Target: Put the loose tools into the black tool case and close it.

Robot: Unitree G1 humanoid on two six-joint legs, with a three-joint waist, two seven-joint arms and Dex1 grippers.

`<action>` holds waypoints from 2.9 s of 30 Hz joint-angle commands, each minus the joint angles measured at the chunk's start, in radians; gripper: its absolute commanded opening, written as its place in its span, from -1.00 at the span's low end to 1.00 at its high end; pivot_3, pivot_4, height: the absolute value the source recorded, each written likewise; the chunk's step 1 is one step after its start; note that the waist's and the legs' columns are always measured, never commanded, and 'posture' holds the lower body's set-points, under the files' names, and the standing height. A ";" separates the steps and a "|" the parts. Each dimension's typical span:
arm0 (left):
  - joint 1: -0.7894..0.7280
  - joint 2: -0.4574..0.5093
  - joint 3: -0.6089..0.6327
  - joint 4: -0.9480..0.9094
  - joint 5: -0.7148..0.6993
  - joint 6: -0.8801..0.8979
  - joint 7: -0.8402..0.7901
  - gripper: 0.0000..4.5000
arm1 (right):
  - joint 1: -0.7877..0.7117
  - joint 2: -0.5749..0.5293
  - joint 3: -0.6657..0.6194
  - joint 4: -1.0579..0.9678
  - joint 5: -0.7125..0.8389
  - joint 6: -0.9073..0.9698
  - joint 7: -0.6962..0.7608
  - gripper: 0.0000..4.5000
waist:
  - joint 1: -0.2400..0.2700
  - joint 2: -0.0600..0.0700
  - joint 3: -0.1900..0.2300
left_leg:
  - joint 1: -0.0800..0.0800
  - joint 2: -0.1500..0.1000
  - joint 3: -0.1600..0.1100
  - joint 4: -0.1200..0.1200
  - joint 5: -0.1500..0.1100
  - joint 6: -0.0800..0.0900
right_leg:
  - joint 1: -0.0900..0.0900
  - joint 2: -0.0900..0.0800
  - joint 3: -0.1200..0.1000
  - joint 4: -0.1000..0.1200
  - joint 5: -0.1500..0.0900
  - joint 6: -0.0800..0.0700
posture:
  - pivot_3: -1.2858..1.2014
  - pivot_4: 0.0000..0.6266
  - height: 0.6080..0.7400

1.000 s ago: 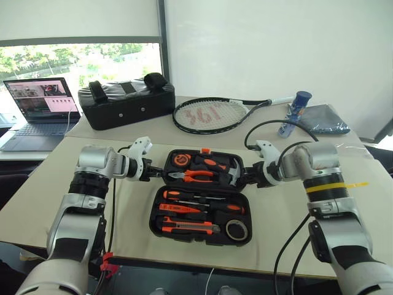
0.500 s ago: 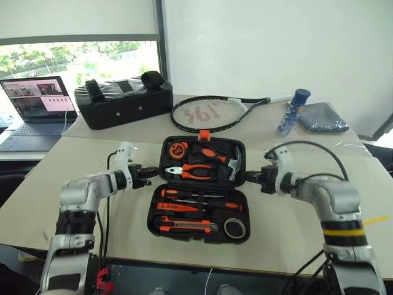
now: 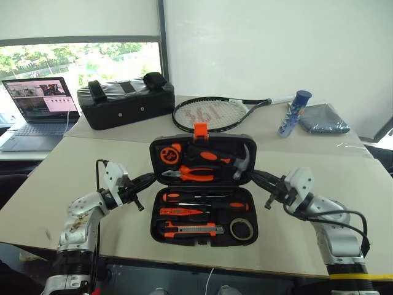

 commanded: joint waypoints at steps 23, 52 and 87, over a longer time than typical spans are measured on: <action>0.082 0.179 -0.082 0.094 0.052 -0.548 -0.188 0.92 | -0.009 -0.255 0.148 0.388 -0.175 -0.964 0.046 1.00 | -0.006 0.000 0.000 | 0.009 0.002 0.002 0.000 0.000 0.000 | 0.007 0.002 0.003 0.002 0.000 -0.001 | 0.03 -0.52 1.00; 0.287 0.322 -0.062 -0.113 -0.049 0.013 -0.212 -0.96 | 0.320 -0.442 0.272 -0.060 0.041 -0.230 0.118 -1.00 | -0.021 0.000 0.000 | 0.033 0.005 0.004 -0.002 -0.002 0.003 | 0.033 0.003 0.003 -0.005 -0.004 0.002 | 0.03 -0.52 1.00; 0.288 0.237 -0.074 -0.481 -0.262 0.404 -0.130 -0.96 | -0.078 -0.283 0.149 0.160 -0.098 0.028 0.112 -1.00 | 0.000 -0.001 0.001 | 0.014 0.003 0.002 -0.002 -0.003 0.004 | 0.016 0.001 0.001 -0.006 -0.001 -0.001 | 0.03 -0.52 1.00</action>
